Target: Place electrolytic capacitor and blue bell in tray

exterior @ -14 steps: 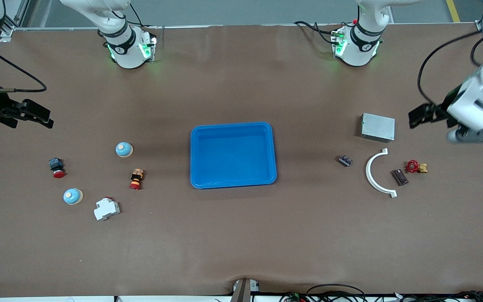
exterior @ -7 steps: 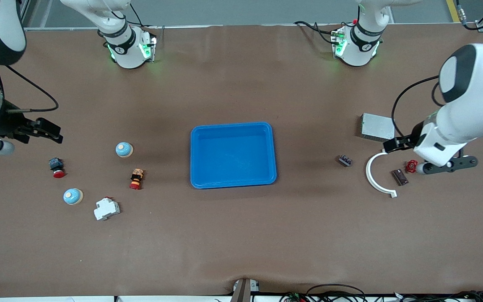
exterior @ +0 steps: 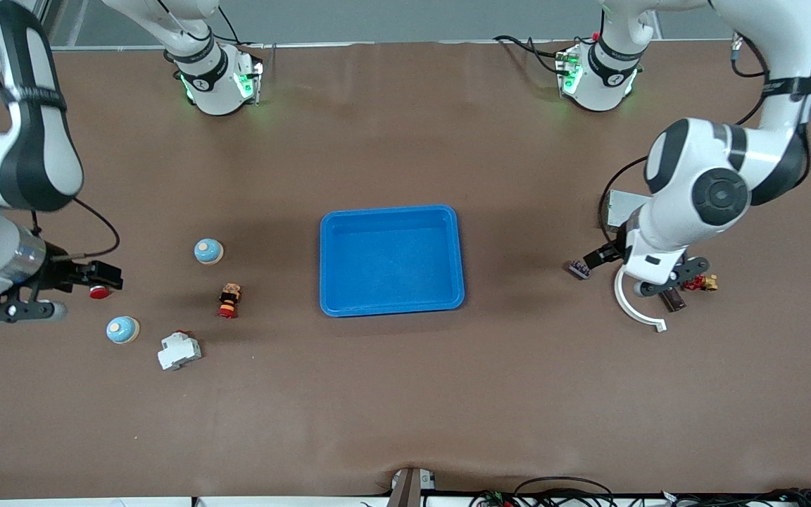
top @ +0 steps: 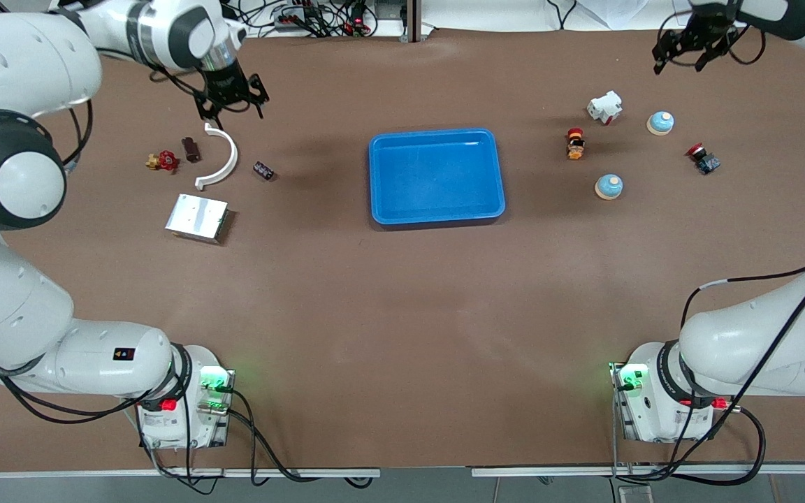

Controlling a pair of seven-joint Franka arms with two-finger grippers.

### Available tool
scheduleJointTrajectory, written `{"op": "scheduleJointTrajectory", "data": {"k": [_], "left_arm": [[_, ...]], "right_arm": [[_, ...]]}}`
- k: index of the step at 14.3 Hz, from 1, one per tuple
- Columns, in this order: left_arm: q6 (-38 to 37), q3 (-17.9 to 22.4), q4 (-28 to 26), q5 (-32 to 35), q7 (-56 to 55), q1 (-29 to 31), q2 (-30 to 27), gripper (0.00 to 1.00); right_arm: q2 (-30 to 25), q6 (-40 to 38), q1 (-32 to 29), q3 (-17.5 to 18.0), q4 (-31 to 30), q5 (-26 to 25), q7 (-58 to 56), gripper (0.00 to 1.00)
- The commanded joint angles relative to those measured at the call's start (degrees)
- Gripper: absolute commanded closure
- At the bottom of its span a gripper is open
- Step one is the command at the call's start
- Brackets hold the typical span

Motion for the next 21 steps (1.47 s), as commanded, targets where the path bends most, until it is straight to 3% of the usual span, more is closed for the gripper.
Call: {"op": "scheduleJointTrajectory", "data": {"k": [1,3,5,7,13,16,17,18,19,21], "left_arm": [[6.6,0.1,-4.6,-0.2,-7.2,-0.9,1.4,0.0],[10.9,0.2,-7.2,-0.1,-12.3,-1.6,2.9,0.0],[12.5,0.2,-7.3,0.8,-16.3,-1.5,5.1,0.09],[13.4,0.2,-7.6,4.4,-19.7,-1.0,6.7,0.1],[19.6,0.3,-7.8,5.1,-25.7,-0.4,10.5,0.16],[19.6,0.7,-7.6,5.1,-25.7,-0.2,11.5,0.33],[19.5,0.8,-7.7,5.1,-25.7,-0.2,11.6,0.44],[19.1,0.8,-7.6,5.1,-25.7,-0.2,11.5,0.67],[19.0,0.7,-7.6,5.1,-25.7,-0.2,11.2,0.97],[17.6,0.5,-7.3,5.1,-25.7,-0.2,9.5,1.0]], "right_arm": [[3.0,1.1,-1.8,0.7,1.1,-1.0,-1.4,0.0],[5.6,3.3,-3.2,0.7,1.3,-1.5,-2.5,0.0],[7.4,6.0,-4.2,0.8,1.1,-1.5,-4.0,0.0],[8.6,8.4,-4.8,0.7,1.1,-1.4,-6.2,0.0],[13.1,14.4,-5.5,0.7,1.3,-1.6,-8.0,0.0],[16.0,18.1,-5.7,0.7,2.0,-2.1,-9.3,0.0],[17.1,19.3,-5.9,0.7,2.1,-2.2,-9.8,0.0],[17.9,20.5,-6.4,0.7,2.6,-2.1,-11.0,0.0],[18.7,21.3,-6.8,0.7,2.7,-2.1,-11.9,0.0],[19.6,22.4,-7.2,0.7,2.8,-2.2,-12.2,0.0]]}}
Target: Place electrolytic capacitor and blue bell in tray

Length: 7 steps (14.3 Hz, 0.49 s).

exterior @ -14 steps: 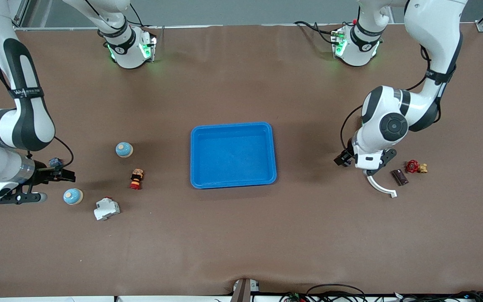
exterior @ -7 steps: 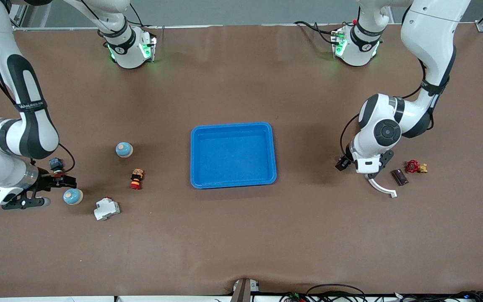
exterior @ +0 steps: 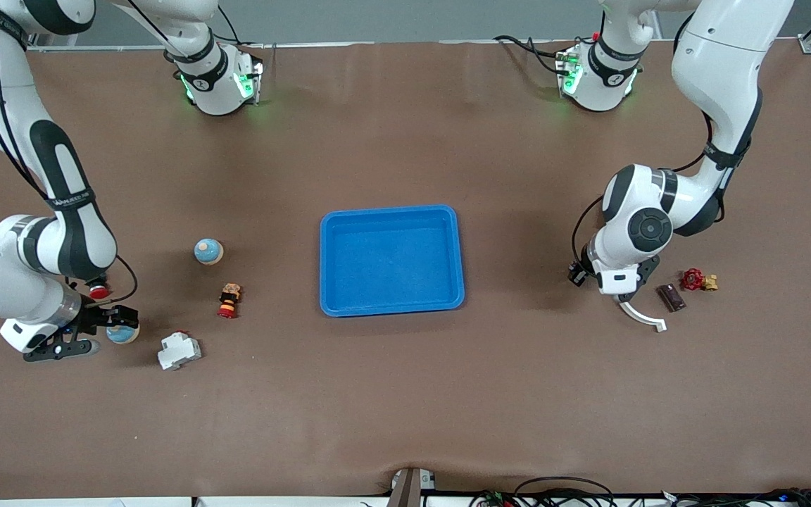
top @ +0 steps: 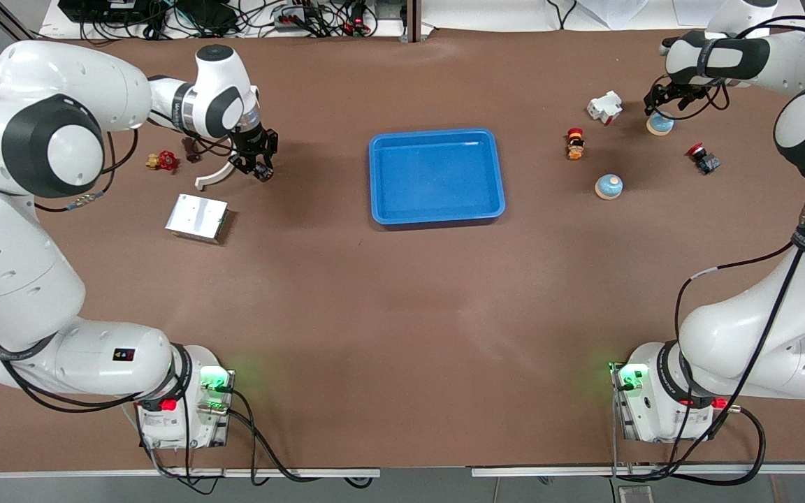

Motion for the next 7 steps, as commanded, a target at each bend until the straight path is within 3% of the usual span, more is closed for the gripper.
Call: {"op": "scheduleJointTrajectory", "data": {"k": [1,4,7], "left_arm": [[-2.4,-0.6,0.3,1.3,-1.2,-0.3,-2.9,1.0],[-3.1,-1.4,2.0,1.3,-2.0,-2.2,-3.3,1.0],[-6.8,-2.7,7.3,1.2,-6.9,-5.6,-2.9,1.0]], "right_arm": [[1.9,0.4,-1.6,0.9,1.9,-0.7,-1.3,0.0],[2.6,1.3,-1.6,0.9,1.8,-0.6,-1.3,0.0],[3.3,1.7,-1.6,0.9,1.8,-0.6,-1.3,0.0]]}}
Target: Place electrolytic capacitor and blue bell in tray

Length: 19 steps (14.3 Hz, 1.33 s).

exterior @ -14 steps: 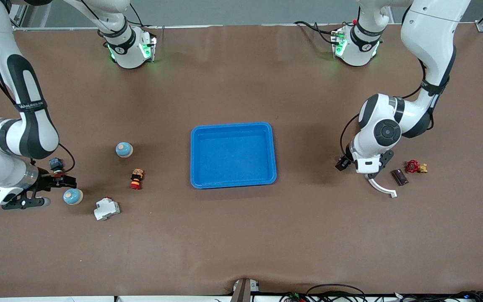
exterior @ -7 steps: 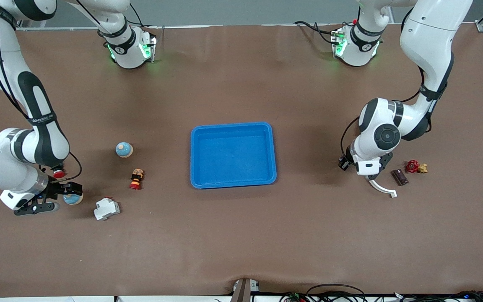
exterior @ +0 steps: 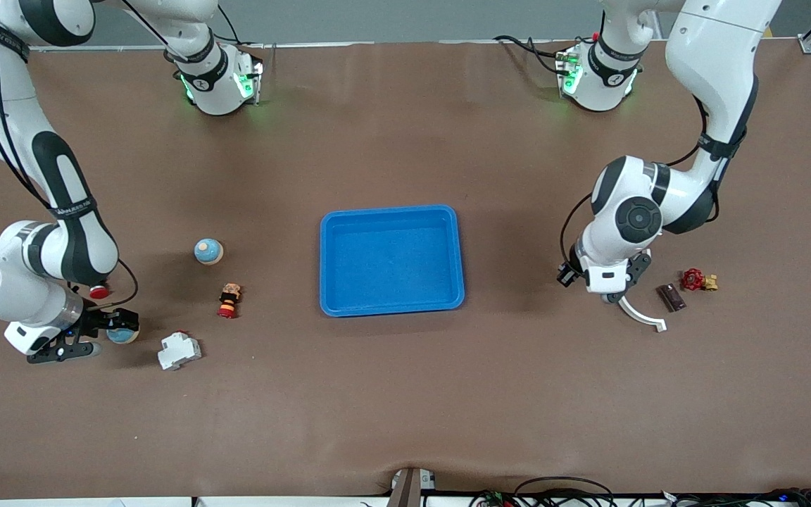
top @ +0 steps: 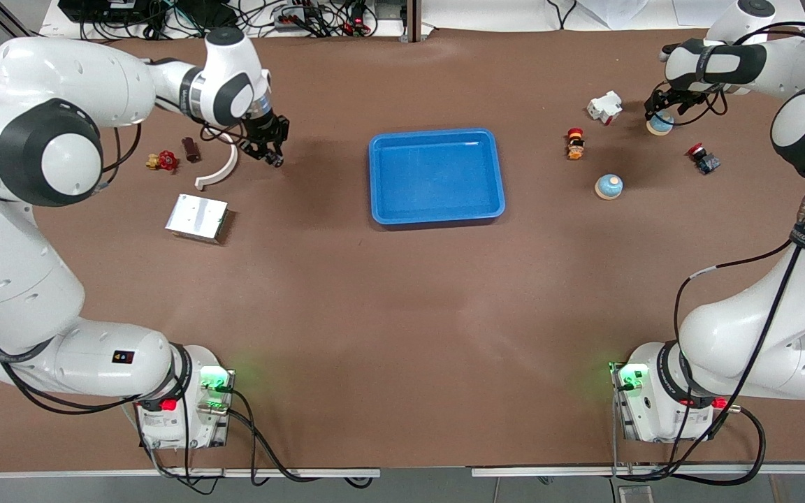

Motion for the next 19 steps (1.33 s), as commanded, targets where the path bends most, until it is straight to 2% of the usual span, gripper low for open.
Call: {"op": "scheduleJointTrajectory", "data": {"k": [1,5,9,12,13,14,15,16,17,18,19], "left_arm": [[-3.6,-0.6,4.7,1.1,-6.0,-4.7,-0.3,1.0],[-3.7,-0.7,10.5,0.7,-15.5,-11.4,2.0,1.0],[-3.6,-0.6,19.9,0.8,-25.5,-19.2,9.8,1.0],[-3.6,-0.5,24.0,1.2,-30.9,-23.8,14.5,1.0],[-3.1,-0.5,24.4,1.2,-31.2,-24.9,15.5,1.0],[-3.1,-0.5,24.4,1.1,-31.3,-25.9,16.5,1.0],[-3.0,-0.5,24.4,1.0,-31.6,-26.2,17.4,1.0],[-2.4,-0.5,24.4,1.0,-31.8,-26.3,18.0,1.0],[-2.2,-0.5,24.4,0.7,-31.8,-26.2,18.2,0.86],[-2.2,-0.5,24.5,0.9,-31.8,-25.9,18.1,0.47],[-2.2,-0.5,24.5,1.1,-31.7,-26.0,17.9,0.0]], "right_arm": [[1.4,0.7,-1.0,0.9,1.2,-0.5,-0.6,0.0],[2.3,1.5,-1.4,0.8,1.1,-0.5,-0.7,0.0],[2.4,1.5,-1.4,0.8,1.1,-0.5,-0.7,0.0],[2.4,1.1,-1.6,0.8,1.1,-0.6,-1.4,0.0],[2.4,0.7,-1.7,0.8,1.1,-0.5,-2.8,0.3],[2.3,0.6,-1.7,0.8,1.2,-0.5,-3.1,0.68],[2.2,0.6,-1.7,0.8,1.2,-0.5,-3.0,1.0],[2.2,0.7,-1.7,0.8,1.3,-0.5,-3.0,1.0],[2.0,0.5,-1.7,0.9,1.3,-0.5,-2.7,1.0],[1.6,0.1,-1.4,0.9,1.3,-0.4,-2.4,1.0],[0.9,-2.3,-1.0,1.0,1.4,-0.1,-2.3,1.0]]}}
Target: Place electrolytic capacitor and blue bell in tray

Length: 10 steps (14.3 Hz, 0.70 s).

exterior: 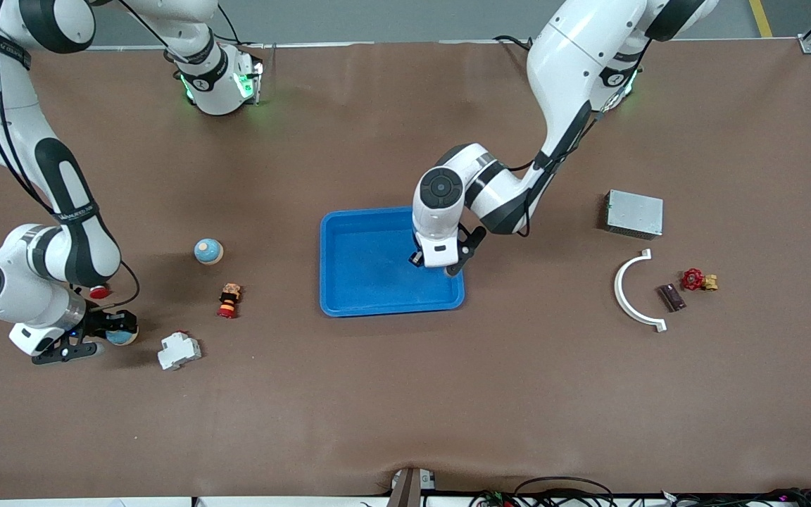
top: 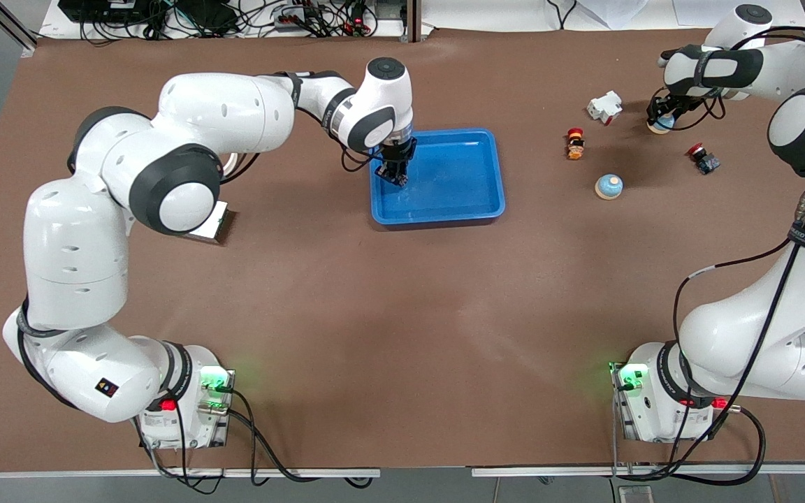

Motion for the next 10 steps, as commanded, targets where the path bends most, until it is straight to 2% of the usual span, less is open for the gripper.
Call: {"op": "scheduleJointTrajectory", "data": {"k": [1,3,7,8,10], "left_arm": [[-0.3,0.3,1.6,1.0,-0.6,0.0,-0.5,0.0],[-1.1,0.6,4.3,1.1,-0.5,1.2,-1.9,0.0],[-2.0,0.6,4.4,1.3,1.4,7.1,-7.5,0.0],[-3.3,0.6,4.4,1.3,3.9,8.6,-8.5,0.0],[-8.5,0.6,4.3,1.3,11.7,12.0,-10.0,0.0]], "right_arm": [[-2.5,-7.0,-0.2,1.1,1.4,0.3,0.6,1.0],[-6.3,-15.9,1.5,1.7,3.1,0.4,6.1,1.0],[-15.3,-31.5,8.1,1.8,5.3,0.7,22.6,1.0],[-17.2,-33.2,10.2,1.8,5.3,1.9,26.3,1.0],[-20.4,-35.1,12.5,1.8,4.3,7.8,32.7,1.0]]}}
